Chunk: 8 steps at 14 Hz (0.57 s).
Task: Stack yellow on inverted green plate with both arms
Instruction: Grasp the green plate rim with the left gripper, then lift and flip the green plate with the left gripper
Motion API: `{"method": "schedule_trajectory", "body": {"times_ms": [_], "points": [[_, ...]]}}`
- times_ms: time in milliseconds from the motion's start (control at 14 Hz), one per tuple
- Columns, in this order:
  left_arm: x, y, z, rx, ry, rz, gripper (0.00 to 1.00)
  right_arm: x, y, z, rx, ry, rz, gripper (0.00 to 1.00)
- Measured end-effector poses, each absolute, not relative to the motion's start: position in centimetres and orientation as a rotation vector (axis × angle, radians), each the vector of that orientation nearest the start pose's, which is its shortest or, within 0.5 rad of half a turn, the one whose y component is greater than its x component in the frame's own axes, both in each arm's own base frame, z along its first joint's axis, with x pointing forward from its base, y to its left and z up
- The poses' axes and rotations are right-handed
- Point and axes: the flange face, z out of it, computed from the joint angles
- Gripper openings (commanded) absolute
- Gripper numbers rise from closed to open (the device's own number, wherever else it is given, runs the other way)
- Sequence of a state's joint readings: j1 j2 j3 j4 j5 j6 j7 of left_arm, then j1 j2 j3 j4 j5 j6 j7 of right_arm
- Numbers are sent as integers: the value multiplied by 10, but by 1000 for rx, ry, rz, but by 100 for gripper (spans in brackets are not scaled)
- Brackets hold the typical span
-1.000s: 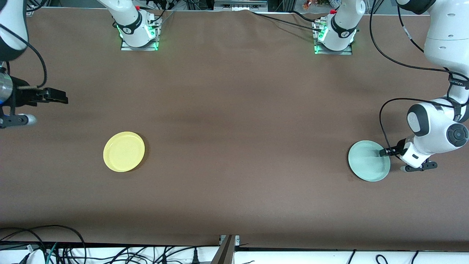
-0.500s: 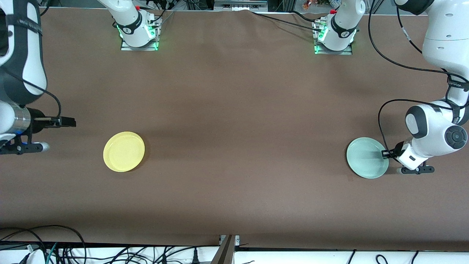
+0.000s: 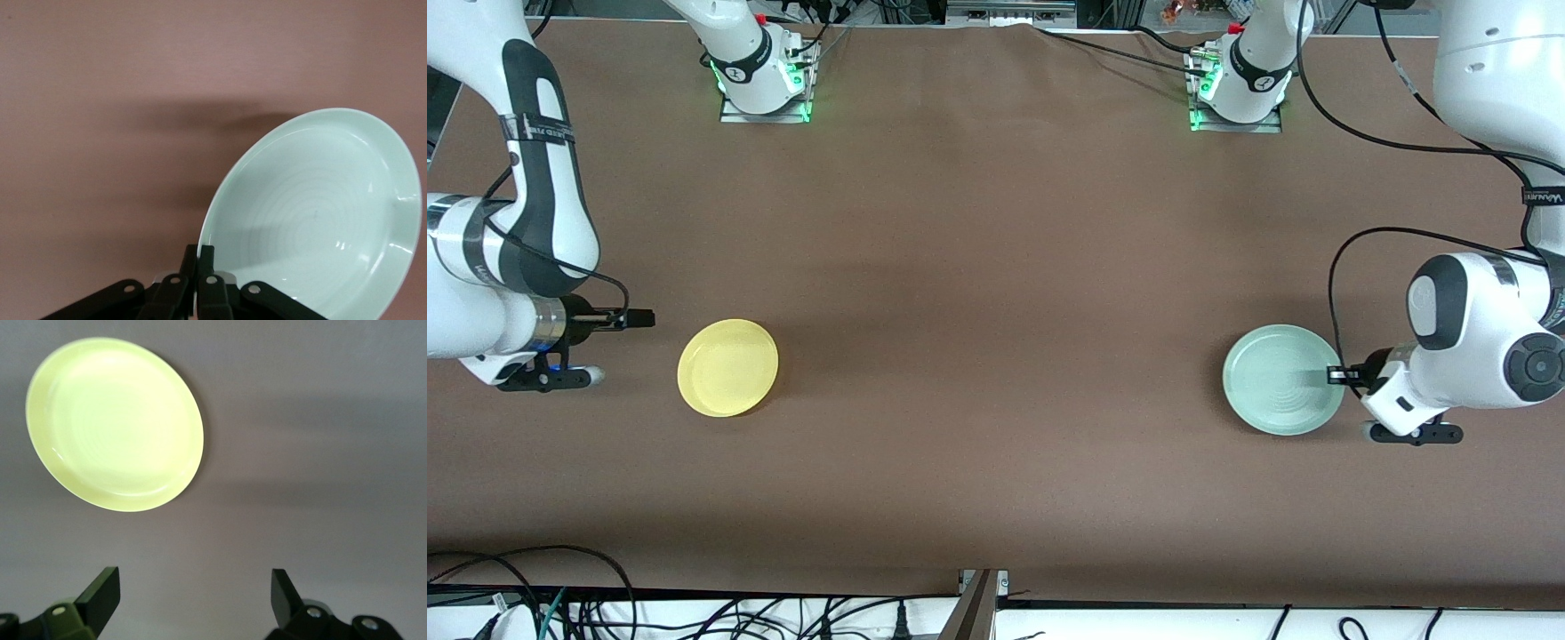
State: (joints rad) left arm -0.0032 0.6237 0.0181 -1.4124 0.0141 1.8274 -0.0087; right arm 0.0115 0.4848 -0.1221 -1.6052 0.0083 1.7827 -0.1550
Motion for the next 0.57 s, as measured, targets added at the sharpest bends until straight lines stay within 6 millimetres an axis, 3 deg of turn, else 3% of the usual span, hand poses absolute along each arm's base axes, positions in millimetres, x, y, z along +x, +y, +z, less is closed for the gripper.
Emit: {"method": "schedule_trajectory", "body": {"times_ms": [143,286,429,571], "points": [[694,-55,343,-2997,-59,348,0,634,-63,305,-3111,-69,493,100],[680,-132,357,-2901,-99,366,0,627,-67,284,-3116,-59,467,100],[658,-205,367,-2827,-156,361,0,625,-71,276,-3104,-27,419,100],[635,-261,375,-2746,-178,302,0,627,-79,275,-3103,9,349,100]]}}
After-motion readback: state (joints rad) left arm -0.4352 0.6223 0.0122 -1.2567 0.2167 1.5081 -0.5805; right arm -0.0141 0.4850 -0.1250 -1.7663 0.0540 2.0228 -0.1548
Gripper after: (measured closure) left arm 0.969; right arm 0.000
